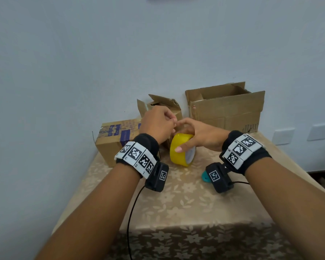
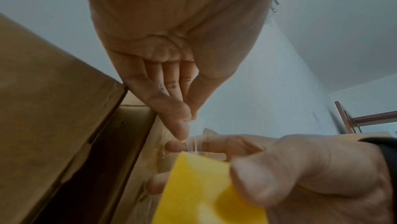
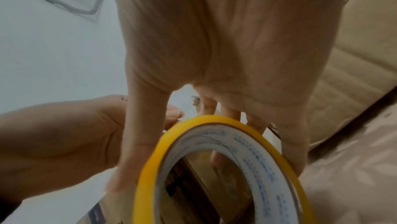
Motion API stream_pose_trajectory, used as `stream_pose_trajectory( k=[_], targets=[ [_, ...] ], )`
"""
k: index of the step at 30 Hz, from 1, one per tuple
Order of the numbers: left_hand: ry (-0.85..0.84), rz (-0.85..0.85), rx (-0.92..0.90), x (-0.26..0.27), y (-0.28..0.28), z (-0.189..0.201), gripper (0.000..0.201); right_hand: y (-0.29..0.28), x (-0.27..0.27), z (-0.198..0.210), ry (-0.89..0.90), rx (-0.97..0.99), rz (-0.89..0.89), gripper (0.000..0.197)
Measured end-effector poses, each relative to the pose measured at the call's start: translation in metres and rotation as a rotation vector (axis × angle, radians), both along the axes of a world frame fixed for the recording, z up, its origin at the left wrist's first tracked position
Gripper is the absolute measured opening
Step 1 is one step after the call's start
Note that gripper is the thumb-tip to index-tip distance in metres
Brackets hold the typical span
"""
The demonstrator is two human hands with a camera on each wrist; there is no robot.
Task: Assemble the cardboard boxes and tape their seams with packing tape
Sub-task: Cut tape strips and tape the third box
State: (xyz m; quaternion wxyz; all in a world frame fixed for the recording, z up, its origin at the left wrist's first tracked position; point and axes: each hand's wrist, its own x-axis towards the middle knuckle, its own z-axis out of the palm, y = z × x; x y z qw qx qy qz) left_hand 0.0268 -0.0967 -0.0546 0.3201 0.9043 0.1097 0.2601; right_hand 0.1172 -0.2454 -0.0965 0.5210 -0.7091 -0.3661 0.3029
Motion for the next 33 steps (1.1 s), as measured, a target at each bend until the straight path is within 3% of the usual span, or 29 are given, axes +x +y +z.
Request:
stream_pose_trajectory(
  k=[5, 13, 24, 33],
  targets=[
    [-0.044, 0.029, 0.005, 0.003, 0.000, -0.001, 0.020, 0.004, 0.005, 0.001, -0.165, -0.056, -0.038, 0.094],
    [-0.224, 0.099, -0.062, 0.002, 0.002, 0.012, 0.014, 0.002, 0.005, 0.006, -0.252, -0.118, -0.087, 0.080],
    [-0.153, 0.041, -0.080, 0.000, -0.002, 0.007, 0.011, 0.002, 0.007, 0.023, -0.391, -0.295, -0.235, 0.074],
    [-0.159, 0.043, -0.076, 0.000, 0.000, 0.008, 0.011, 0.005, 0.010, 0.021, -0.364, -0.269, -0.167, 0.065]
  ],
)
